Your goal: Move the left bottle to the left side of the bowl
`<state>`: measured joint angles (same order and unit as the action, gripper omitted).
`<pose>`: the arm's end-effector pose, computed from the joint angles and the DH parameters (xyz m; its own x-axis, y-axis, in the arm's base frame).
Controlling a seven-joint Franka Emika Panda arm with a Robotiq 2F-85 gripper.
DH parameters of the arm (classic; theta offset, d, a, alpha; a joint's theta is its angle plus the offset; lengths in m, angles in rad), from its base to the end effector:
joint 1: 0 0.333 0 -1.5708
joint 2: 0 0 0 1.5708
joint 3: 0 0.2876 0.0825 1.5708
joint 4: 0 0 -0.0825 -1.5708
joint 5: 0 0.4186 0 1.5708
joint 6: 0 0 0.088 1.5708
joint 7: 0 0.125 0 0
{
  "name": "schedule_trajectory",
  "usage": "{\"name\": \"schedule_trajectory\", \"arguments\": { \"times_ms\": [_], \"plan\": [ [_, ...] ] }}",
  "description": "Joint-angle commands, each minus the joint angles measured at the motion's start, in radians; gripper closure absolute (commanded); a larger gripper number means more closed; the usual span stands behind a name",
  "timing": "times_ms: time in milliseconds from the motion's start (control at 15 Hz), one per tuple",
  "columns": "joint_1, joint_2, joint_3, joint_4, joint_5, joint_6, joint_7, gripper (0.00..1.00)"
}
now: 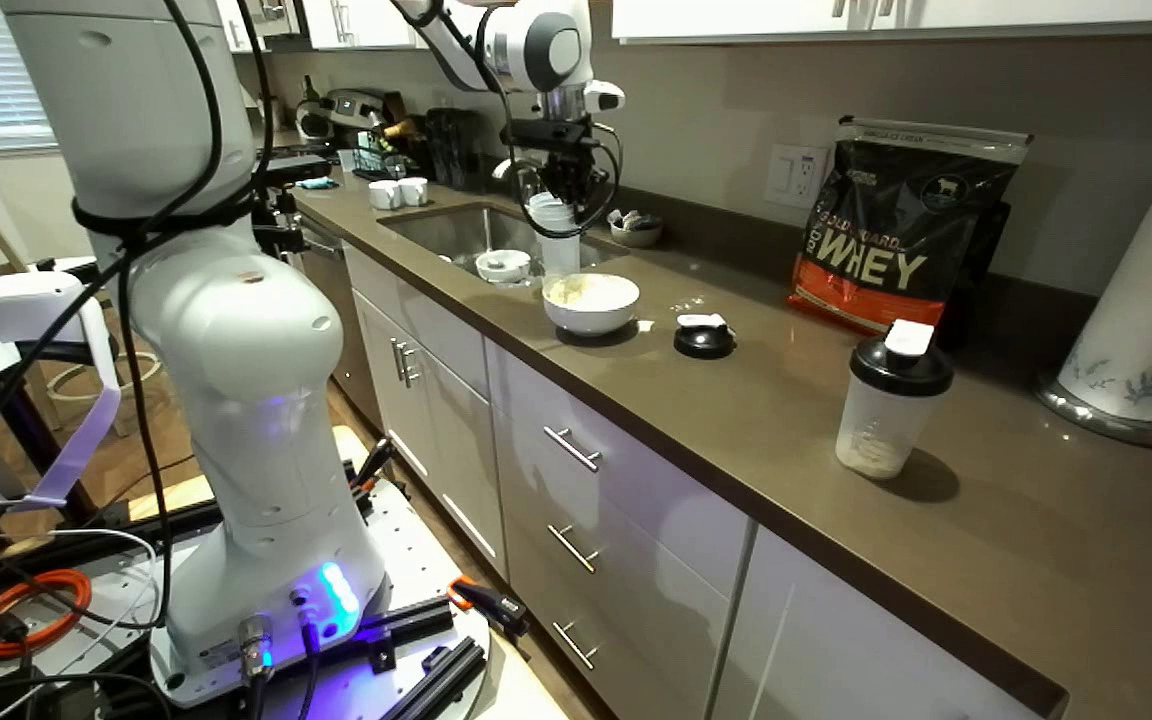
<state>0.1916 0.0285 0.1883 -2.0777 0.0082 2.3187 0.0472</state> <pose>0.5620 0.2244 0.3722 0.9265 0.3119 0.2105 0.3235 -0.9460 -0.0224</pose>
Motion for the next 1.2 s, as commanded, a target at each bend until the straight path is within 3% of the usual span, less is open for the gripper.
{"name": "schedule_trajectory", "arguments": {
  "times_ms": [0,867,933,1000,1133],
  "plan": [
    [0.016,0.007,0.015,0.014,-0.029,-0.026,-0.007,0.96],
    [0.059,0.06,0.052,0.079,-0.069,-0.166,-0.002,0.96],
    [0.06,0.064,0.053,0.084,-0.071,-0.172,0.0,0.85],
    [0.061,0.067,0.054,0.088,-0.074,-0.176,0.001,0.65],
    [0.063,0.078,0.055,0.091,-0.079,-0.189,0.003,0.54]
  ]
}}
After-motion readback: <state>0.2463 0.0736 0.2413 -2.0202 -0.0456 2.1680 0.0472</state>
